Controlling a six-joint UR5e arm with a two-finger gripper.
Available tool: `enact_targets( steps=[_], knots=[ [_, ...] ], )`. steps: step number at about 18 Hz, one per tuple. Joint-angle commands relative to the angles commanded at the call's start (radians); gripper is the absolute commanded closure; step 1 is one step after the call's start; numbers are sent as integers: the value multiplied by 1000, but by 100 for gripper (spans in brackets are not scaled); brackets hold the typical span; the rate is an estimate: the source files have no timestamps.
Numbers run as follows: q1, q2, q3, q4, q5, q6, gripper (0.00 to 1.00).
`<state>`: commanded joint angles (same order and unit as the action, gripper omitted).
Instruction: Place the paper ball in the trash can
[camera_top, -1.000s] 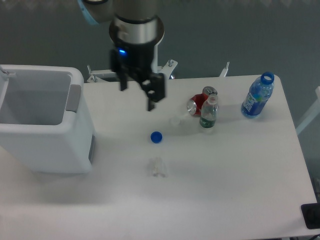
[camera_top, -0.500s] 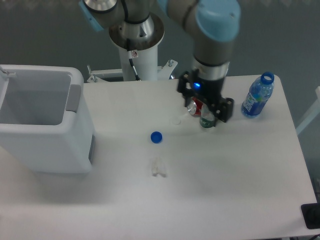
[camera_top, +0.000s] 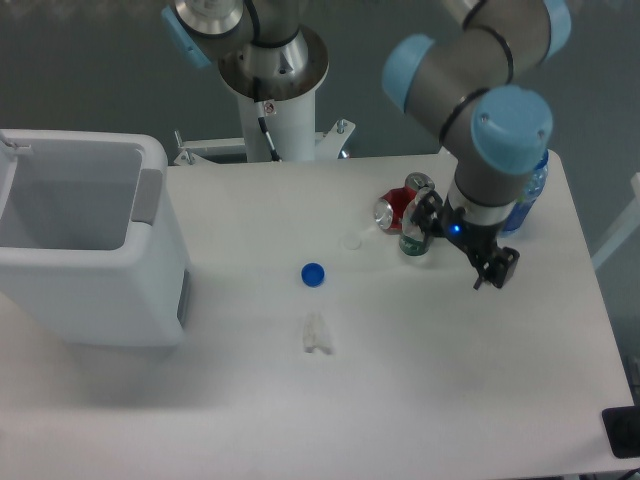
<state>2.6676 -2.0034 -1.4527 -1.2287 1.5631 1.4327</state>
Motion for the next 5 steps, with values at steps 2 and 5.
enact_targets(
  steps=[2, 5],
  knots=[
    [2, 0, 2, 2, 0, 0, 0],
    [2, -2, 2, 3, 0, -2, 0]
  ],
)
